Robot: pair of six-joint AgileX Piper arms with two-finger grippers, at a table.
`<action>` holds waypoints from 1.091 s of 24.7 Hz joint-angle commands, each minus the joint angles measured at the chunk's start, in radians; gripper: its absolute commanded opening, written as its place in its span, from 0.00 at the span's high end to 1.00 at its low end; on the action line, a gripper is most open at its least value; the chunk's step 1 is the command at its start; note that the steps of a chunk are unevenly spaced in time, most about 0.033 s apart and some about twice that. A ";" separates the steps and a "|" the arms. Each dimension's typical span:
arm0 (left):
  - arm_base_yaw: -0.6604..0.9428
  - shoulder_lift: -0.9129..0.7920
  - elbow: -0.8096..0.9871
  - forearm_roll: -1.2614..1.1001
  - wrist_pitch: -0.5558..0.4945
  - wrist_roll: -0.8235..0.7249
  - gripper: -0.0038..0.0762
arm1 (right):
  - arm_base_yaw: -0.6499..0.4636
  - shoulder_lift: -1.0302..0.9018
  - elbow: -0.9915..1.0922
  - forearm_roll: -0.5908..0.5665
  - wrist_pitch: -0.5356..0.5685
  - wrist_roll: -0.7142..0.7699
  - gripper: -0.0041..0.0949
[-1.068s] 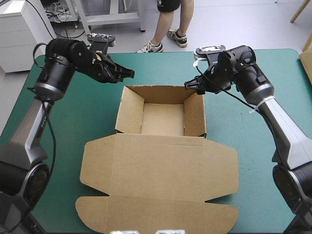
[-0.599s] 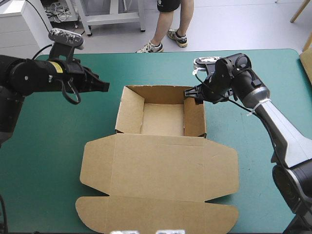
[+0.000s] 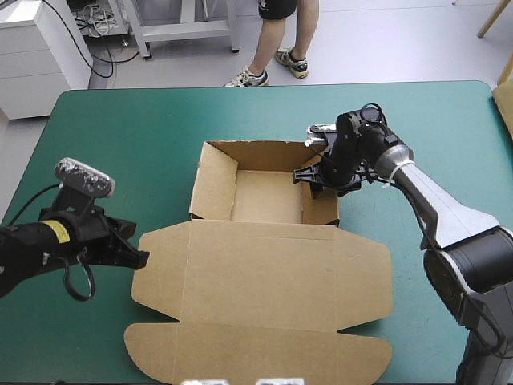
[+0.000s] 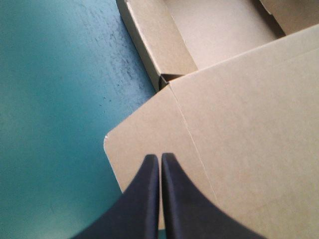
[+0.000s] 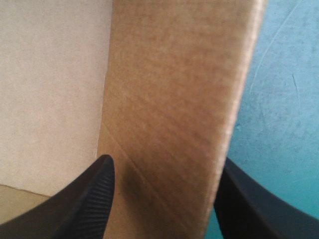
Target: Fold the box
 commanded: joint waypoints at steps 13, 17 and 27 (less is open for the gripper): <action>-0.001 -0.355 0.421 -0.014 -0.183 0.015 0.96 | -0.005 -0.054 -0.035 -0.105 -0.014 -0.020 0.98; -0.001 -0.381 0.488 -0.018 -0.145 0.015 0.96 | -0.045 -0.076 -0.067 -0.155 -0.014 -0.020 0.98; -0.001 -0.406 0.509 -0.012 -0.129 0.019 0.96 | -0.562 -0.213 -0.084 -0.182 -0.013 -0.140 0.98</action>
